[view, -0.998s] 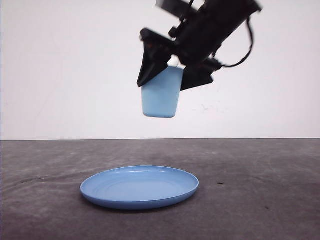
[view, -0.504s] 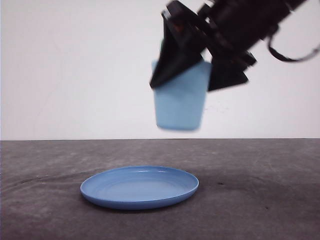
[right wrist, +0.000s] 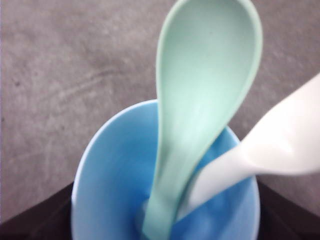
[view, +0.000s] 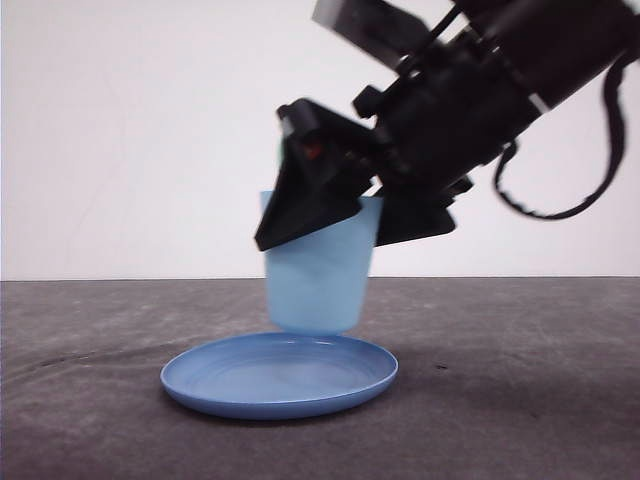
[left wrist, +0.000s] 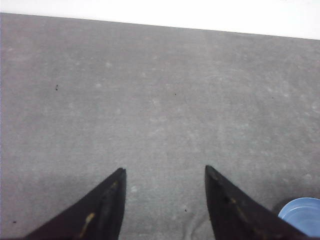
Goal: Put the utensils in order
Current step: 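Lower the cup onto the plate center and open the right gripper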
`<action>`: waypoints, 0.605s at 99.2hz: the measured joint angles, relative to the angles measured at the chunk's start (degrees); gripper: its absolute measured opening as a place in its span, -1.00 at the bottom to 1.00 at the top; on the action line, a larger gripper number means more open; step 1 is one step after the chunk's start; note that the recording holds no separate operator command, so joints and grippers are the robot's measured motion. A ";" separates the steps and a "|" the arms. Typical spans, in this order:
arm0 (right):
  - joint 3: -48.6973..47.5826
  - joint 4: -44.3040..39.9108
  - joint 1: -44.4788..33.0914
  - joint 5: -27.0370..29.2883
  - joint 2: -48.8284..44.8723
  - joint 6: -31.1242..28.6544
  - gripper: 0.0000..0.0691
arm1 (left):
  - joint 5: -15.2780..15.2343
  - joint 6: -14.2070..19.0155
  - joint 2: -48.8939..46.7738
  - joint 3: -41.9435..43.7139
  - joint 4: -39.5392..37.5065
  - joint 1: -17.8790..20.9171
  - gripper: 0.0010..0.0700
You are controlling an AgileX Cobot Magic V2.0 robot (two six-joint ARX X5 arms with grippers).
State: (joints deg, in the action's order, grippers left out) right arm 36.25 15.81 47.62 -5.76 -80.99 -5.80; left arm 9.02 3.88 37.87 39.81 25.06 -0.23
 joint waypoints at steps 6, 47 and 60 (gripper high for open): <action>0.00 2.45 -0.02 0.02 -1.79 0.02 0.34 | 0.00 0.00 0.00 0.00 0.00 0.00 -0.17; -0.02 7.52 0.00 -0.28 -8.90 0.02 0.34 | 0.00 0.02 0.00 0.00 0.00 0.00 -0.17; -0.02 7.52 0.00 -0.55 -8.90 0.02 0.34 | 0.00 0.00 0.00 0.00 0.00 0.00 -0.17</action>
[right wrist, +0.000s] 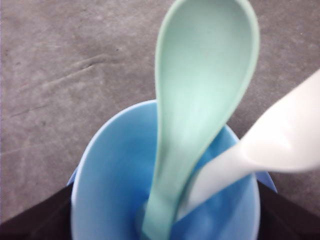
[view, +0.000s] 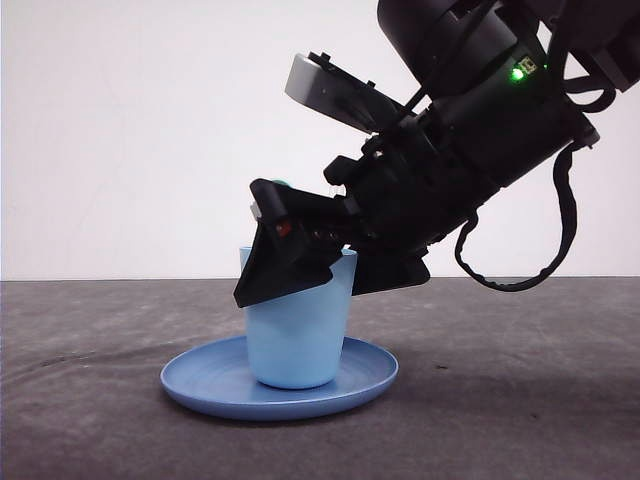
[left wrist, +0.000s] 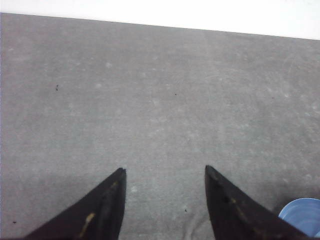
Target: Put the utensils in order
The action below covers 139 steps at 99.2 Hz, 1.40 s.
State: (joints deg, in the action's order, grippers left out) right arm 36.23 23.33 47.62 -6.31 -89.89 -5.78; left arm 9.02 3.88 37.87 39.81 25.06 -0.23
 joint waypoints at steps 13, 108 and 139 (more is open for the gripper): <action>0.00 0.00 0.00 -0.85 0.00 0.00 0.47 | 0.00 0.00 0.00 0.00 0.00 0.00 -0.17; 5.25 -53.92 -15.30 0.17 29.75 -0.72 0.97 | 0.00 0.02 0.00 0.00 -0.02 0.00 -0.17; 9.70 -66.79 -33.24 0.55 40.54 -0.26 0.97 | 0.00 0.02 0.00 0.00 0.00 0.00 -0.17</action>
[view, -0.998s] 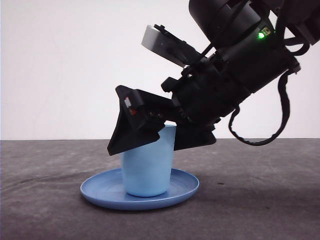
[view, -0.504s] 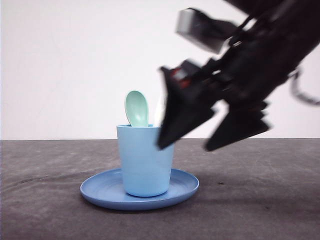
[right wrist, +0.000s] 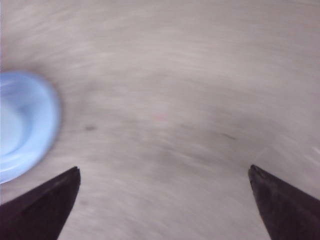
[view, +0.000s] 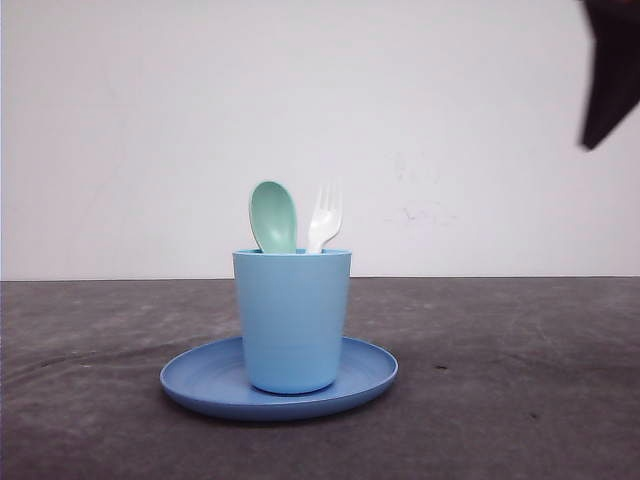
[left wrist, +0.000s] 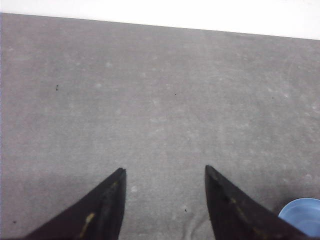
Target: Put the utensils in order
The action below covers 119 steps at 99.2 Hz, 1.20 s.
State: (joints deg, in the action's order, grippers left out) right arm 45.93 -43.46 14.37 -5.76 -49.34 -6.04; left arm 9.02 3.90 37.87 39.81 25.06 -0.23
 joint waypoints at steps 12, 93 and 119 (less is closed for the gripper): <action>0.00 -3.78 -4.76 0.00 2.05 0.31 0.97 | 0.00 0.00 0.00 0.00 0.02 0.00 -0.17; 0.00 -6.27 -7.72 2.14 2.60 1.22 -0.92 | -0.02 0.00 0.00 0.00 0.11 0.00 -0.96; 0.00 -6.23 -7.72 2.32 2.60 1.22 -0.96 | -0.02 0.00 0.00 0.00 0.02 0.00 -0.97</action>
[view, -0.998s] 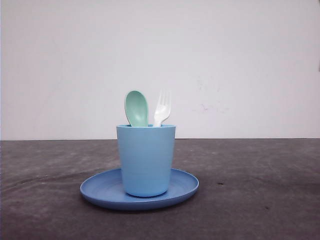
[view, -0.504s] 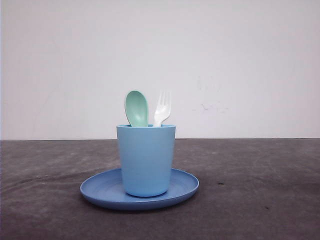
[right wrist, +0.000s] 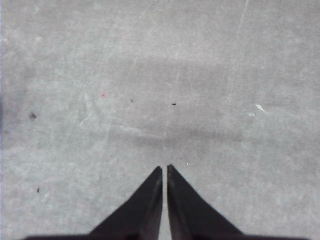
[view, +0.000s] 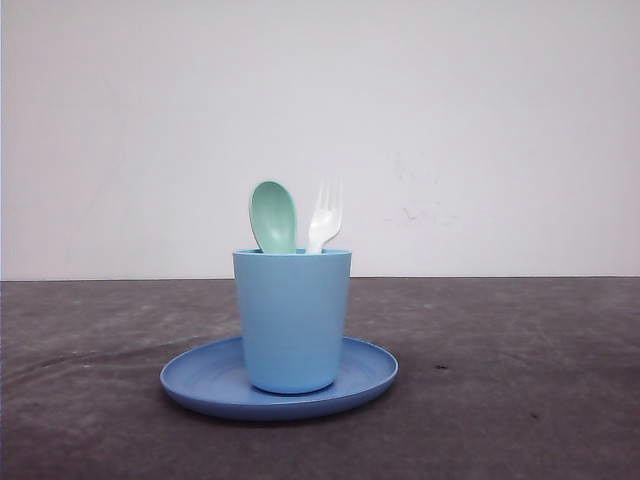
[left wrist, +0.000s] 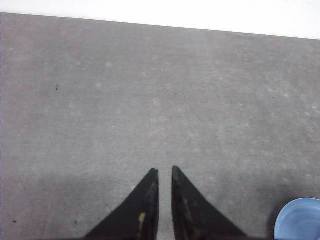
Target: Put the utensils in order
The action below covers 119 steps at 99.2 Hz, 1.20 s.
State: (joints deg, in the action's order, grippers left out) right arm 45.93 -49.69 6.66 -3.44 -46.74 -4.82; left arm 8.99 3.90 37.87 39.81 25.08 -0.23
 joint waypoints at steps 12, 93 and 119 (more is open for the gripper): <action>0.00 0.00 0.00 0.00 0.00 0.00 -0.96 | 0.00 -0.02 0.00 0.00 0.00 0.00 -0.97; 0.00 0.15 0.00 0.00 0.00 0.00 -0.96 | -10.82 1.49 -36.76 -37.24 -15.54 -0.04 -0.97; 0.00 0.22 0.00 0.02 -0.02 0.00 -0.96 | -12.94 1.66 -37.62 -37.97 -14.62 -0.04 -0.97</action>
State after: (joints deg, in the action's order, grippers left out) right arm 45.93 -49.47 6.66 -3.42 -46.76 -4.82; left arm -3.95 5.56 0.25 1.85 10.46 -0.27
